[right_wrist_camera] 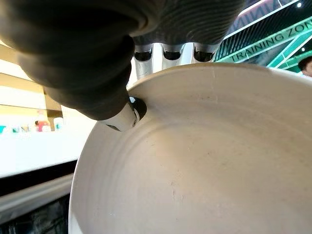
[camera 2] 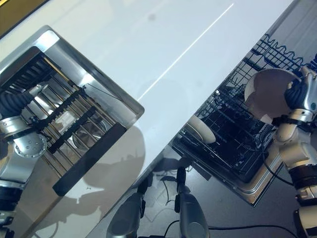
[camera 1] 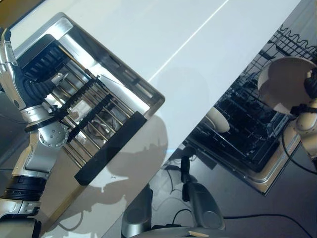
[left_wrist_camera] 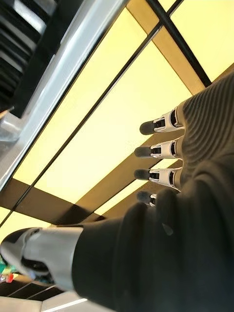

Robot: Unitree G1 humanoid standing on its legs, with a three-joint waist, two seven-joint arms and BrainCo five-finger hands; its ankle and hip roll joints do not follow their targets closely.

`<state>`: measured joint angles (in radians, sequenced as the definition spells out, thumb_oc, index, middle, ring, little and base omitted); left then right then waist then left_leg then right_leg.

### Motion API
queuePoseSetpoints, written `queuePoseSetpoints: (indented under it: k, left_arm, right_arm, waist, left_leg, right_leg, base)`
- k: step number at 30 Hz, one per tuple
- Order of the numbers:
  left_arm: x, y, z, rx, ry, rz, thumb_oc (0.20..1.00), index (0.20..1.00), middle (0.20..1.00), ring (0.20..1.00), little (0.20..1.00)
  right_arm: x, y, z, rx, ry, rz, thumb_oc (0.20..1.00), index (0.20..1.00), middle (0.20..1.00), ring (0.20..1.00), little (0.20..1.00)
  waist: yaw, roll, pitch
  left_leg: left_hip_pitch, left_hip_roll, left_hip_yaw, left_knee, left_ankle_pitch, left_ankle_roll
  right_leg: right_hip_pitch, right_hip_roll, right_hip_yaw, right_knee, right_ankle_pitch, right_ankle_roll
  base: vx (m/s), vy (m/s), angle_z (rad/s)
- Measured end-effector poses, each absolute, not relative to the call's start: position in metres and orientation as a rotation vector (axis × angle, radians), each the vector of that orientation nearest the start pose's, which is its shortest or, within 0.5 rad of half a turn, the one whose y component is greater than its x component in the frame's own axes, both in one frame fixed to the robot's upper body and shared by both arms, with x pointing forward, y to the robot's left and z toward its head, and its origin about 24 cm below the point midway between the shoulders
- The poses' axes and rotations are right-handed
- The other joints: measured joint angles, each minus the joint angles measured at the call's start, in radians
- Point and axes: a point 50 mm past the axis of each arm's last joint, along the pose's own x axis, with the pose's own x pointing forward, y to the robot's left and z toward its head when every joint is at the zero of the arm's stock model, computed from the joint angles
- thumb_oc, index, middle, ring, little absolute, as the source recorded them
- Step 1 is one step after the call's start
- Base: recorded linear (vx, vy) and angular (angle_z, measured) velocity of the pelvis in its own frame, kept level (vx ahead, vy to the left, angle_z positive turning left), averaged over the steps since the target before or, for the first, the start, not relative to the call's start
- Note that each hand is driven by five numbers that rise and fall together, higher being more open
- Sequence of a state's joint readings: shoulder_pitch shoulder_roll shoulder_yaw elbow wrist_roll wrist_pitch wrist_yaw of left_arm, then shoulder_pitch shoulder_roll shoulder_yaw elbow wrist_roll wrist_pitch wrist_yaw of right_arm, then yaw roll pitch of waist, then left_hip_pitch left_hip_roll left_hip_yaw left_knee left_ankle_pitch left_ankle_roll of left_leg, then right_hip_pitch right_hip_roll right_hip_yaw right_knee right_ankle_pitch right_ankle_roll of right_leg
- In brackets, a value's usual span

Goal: Pick up plates and place into dishwasher.

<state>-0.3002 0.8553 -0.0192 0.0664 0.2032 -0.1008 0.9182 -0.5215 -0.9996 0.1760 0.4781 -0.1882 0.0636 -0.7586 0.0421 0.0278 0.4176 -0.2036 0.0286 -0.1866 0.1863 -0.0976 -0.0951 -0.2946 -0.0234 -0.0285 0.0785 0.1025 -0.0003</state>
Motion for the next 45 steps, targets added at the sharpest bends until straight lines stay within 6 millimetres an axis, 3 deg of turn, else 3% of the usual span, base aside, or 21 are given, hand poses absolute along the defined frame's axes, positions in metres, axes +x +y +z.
queuePoseSetpoints:
  k: [11, 22, 23, 24, 25, 33, 39, 45]
  left_arm:
    - [0.279, 0.283, 0.218, 0.809, -0.829, 0.863, 1.0, 1.0, 1.0, 1.0, 1.0]
    - [0.285, 0.278, 0.217, 0.803, -0.842, 0.882, 1.0, 1.0, 1.0, 1.0, 1.0]
    - [0.285, 0.278, 0.217, 0.803, -0.84, 0.885, 1.0, 1.0, 1.0, 1.0, 1.0]
    - [0.286, 0.278, 0.217, 0.805, -0.838, 0.888, 1.0, 1.0, 1.0, 1.0, 1.0]
    - [0.286, 0.278, 0.217, 0.806, -0.835, 0.889, 1.0, 1.0, 1.0, 1.0, 1.0]
    - [0.286, 0.278, 0.216, 0.813, -0.817, 0.887, 1.0, 1.0, 1.0, 1.0, 1.0]
    - [0.28, 0.288, 0.208, 0.818, -0.783, 0.913, 1.0, 1.0, 1.0, 1.0, 1.0]
    - [0.274, 0.29, 0.201, 0.829, -0.758, 0.898, 1.0, 1.0, 1.0, 1.0, 1.0]
  right_arm:
    - [0.322, -0.328, 0.193, -1.263, -0.358, -0.665, 0.2, 0.2, 0.2, 0.2, 0.2]
    - [0.336, -0.329, 0.199, -1.225, -0.339, -0.652, 0.2, 0.2, 0.2, 0.2, 0.2]
    - [0.336, -0.33, 0.199, -1.217, -0.327, -0.656, 0.369, 0.369, 0.369, 0.369, 0.369]
    - [0.336, -0.331, 0.199, -1.21, -0.321, -0.659, 0.837, 0.837, 0.837, 0.837, 0.837]
    - [0.336, -0.331, 0.198, -1.206, -0.318, -0.659, 1.0, 1.0, 1.0, 1.0, 1.0]
    - [0.334, -0.336, 0.183, -1.156, -0.233, -0.669, 1.0, 1.0, 1.0, 1.0, 1.0]
    - [0.319, -0.345, 0.163, -0.967, -0.178, -0.772, 1.0, 1.0, 1.0, 1.0, 1.0]
    - [0.303, -0.35, 0.152, -0.912, -0.167, -0.816, 1.0, 1.0, 1.0, 1.0, 1.0]
  waist:
    - [-0.001, 0.038, 0.062]
    - [-0.002, 0.044, 0.081]
    - [-0.002, 0.044, 0.081]
    - [-0.001, 0.044, 0.081]
    - [-0.001, 0.044, 0.081]
    - [-0.003, 0.044, 0.081]
    - [-0.027, 0.044, 0.082]
    - [-0.041, 0.043, 0.082]
  left_leg:
    - [-0.104, -0.01, 0.021, 0.059, -0.002, -0.004]
    - [-0.145, -0.02, 0.023, 0.072, -0.002, -0.003]
    - [-0.143, -0.019, 0.023, 0.072, -0.001, -0.003]
    - [-0.142, -0.019, 0.023, 0.071, -0.001, -0.003]
    - [-0.141, -0.019, 0.023, 0.071, -0.002, -0.003]
    - [-0.114, -0.019, 0.024, 0.072, -0.002, -0.003]
    - [-0.093, -0.018, 0.026, 0.068, -0.001, -0.001]
    - [-0.025, -0.015, 0.046, 0.043, 0.0, 0.003]
  right_leg:
    - [-0.121, -0.005, 0.017, 0.083, -0.005, -0.005]
    - [-0.164, -0.013, 0.019, 0.098, 0.003, -0.008]
    - [-0.163, -0.013, 0.019, 0.098, 0.003, -0.008]
    - [-0.162, -0.013, 0.019, 0.098, 0.003, -0.008]
    - [-0.161, -0.013, 0.019, 0.098, 0.003, -0.008]
    - [-0.135, -0.013, 0.019, 0.103, 0.003, -0.008]
    - [-0.11, -0.015, 0.02, 0.092, 0.001, -0.004]
    - [-0.053, -0.013, 0.03, 0.08, 0.001, -0.004]
  base:
    - [-0.06, 0.008, -0.03]
    - [-0.04, 0.008, 0.0]
    - [0.0, 0.0, 0.0]
    - [0.0, 0.0, 0.0]
    - [0.0, 0.0, 0.0]
    - [0.0, 0.0, 0.0]
    - [0.01, 0.002, 0.0]
    - [0.04, 0.012, -0.06]
